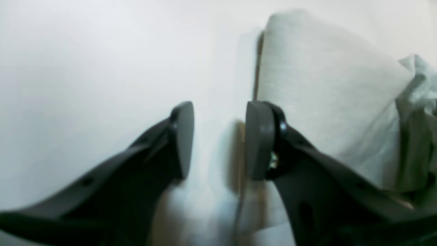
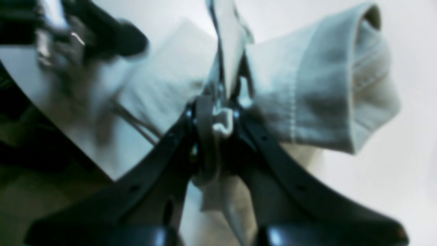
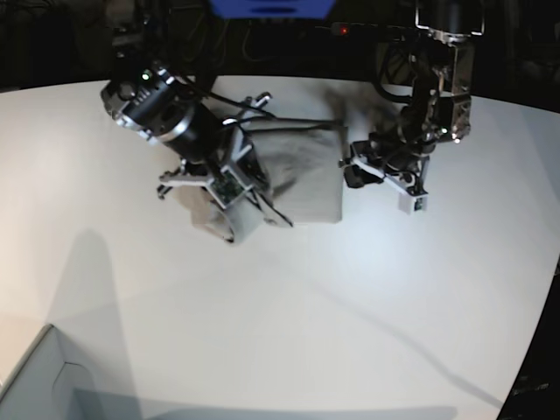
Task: Layout the t-shirt on the table in an organized manner, then fold the t-shirt properly
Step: 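Fold the strip end held by the right gripper over onto the middle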
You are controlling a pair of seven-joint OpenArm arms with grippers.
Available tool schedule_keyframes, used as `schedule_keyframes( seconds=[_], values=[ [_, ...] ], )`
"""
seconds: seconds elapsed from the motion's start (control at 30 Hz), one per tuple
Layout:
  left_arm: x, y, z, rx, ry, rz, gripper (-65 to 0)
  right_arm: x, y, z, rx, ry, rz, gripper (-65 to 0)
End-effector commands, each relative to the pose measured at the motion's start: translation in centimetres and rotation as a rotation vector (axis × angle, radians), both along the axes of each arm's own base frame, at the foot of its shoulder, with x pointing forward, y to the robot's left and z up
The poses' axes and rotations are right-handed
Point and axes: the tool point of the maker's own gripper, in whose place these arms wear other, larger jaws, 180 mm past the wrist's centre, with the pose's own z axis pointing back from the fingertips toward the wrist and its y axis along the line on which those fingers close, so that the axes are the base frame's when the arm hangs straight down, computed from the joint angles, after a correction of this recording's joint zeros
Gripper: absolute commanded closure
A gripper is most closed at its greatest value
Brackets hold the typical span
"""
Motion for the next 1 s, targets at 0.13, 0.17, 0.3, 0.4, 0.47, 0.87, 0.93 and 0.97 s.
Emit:
schedule_keyframes(
  seconds=[0.13, 0.17, 0.3, 0.4, 0.47, 0.87, 0.93, 0.97],
  values=[
    [0.5, -0.1, 0.6, -0.005, -0.021, -0.006, -25.1, 1.2, 3.3, 0.4, 0.05, -0.023, 0.087, 0.0],
    [0.5, -0.1, 0.6, -0.005, -0.021, -0.006, -25.1, 1.3, 3.7, 0.0, 0.05, -0.013, 0.1, 0.0],
    [0.4, 0.0, 0.6, -0.003, -0.02, -0.007, -25.2, 1.6, 5.7, -1.7, 0.049, 0.029, 0.161, 0.0],
    [0.4, 0.1, 0.6, -0.005, -0.02, -0.005, -25.2, 2.0, 6.6, -3.0, 0.035, 0.062, 0.197, 0.0],
    [0.4, 0.2, 0.6, -0.006, -0.019, 0.0, -25.2, 1.8, 7.1, -3.3, 0.029, 0.068, 0.22, 0.0],
    [0.4, 0.4, 0.6, -0.004, -0.021, 0.002, -25.2, 1.3, 6.9, -1.7, 0.041, 0.026, 0.211, -28.7],
    [0.5, 0.3, 0.9, -0.003, -0.029, 0.001, -25.2, 1.9, 5.9, 0.1, 0.048, -0.024, 0.175, -33.1],
    [0.5, 0.4, 0.9, -0.003, -0.029, 0.001, -25.2, 2.2, 5.5, 0.9, 0.05, -0.051, 0.161, -33.5]
  ],
)
